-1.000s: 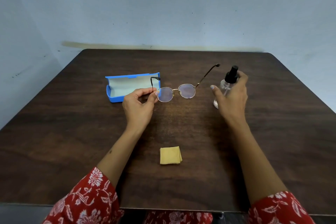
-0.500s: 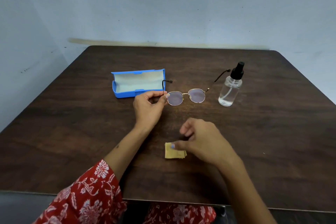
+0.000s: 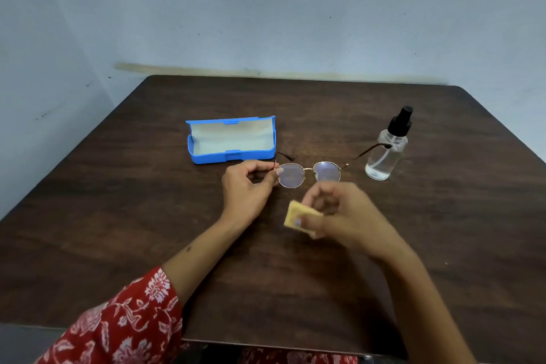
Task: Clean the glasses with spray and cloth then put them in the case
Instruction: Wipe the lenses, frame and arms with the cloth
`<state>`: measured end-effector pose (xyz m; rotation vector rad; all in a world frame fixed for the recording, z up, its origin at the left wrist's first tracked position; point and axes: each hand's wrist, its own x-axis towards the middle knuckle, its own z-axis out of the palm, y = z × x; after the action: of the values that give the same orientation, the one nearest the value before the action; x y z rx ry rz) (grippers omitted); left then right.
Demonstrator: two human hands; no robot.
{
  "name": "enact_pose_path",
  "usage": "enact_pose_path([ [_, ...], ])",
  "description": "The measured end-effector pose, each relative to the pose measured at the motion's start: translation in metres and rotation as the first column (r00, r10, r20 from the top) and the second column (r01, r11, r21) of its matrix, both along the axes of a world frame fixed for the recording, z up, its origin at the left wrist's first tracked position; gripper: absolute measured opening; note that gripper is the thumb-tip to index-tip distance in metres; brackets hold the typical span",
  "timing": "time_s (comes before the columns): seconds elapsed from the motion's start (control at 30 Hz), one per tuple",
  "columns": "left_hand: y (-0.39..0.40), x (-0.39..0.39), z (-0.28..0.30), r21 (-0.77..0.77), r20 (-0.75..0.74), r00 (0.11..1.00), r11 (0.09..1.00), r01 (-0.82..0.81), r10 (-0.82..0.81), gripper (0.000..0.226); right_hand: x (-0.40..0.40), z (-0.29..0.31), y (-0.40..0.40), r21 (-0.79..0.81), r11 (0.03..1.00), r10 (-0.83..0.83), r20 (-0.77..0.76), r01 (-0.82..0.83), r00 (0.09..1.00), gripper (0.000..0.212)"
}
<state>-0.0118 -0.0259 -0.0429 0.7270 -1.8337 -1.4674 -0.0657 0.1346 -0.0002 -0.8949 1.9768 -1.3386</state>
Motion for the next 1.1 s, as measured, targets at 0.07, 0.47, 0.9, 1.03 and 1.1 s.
enact_pose_path([
  [0.07,0.000,0.001,0.000,-0.046,0.028,1.000,0.999,0.005,-0.003,0.011,-0.012,0.001,-0.003,-0.115,0.983,-0.138,0.036,0.141,0.990,0.022],
  [0.47,-0.003,0.001,-0.001,-0.149,0.040,0.999,0.989,-0.009,0.015,0.011,-0.010,-0.028,-0.042,-0.180,0.972,-0.226,-0.889,0.150,0.397,0.019],
  [0.9,-0.006,0.002,-0.002,-0.065,0.001,1.000,0.998,0.013,-0.013,0.015,-0.003,-0.039,-0.039,-0.091,0.985,-0.141,-0.912,0.144,0.386,0.022],
  [1.03,-0.004,0.001,-0.001,0.018,-0.032,0.999,1.000,-0.012,0.012,0.016,0.000,-0.039,-0.038,-0.090,0.986,-0.141,-0.901,0.140,0.411,0.025],
  [1.1,-0.005,0.001,-0.002,0.043,-0.036,0.999,0.999,-0.012,0.014,0.013,0.002,-0.039,-0.038,-0.089,0.991,-0.121,-0.903,0.096,0.413,0.028],
])
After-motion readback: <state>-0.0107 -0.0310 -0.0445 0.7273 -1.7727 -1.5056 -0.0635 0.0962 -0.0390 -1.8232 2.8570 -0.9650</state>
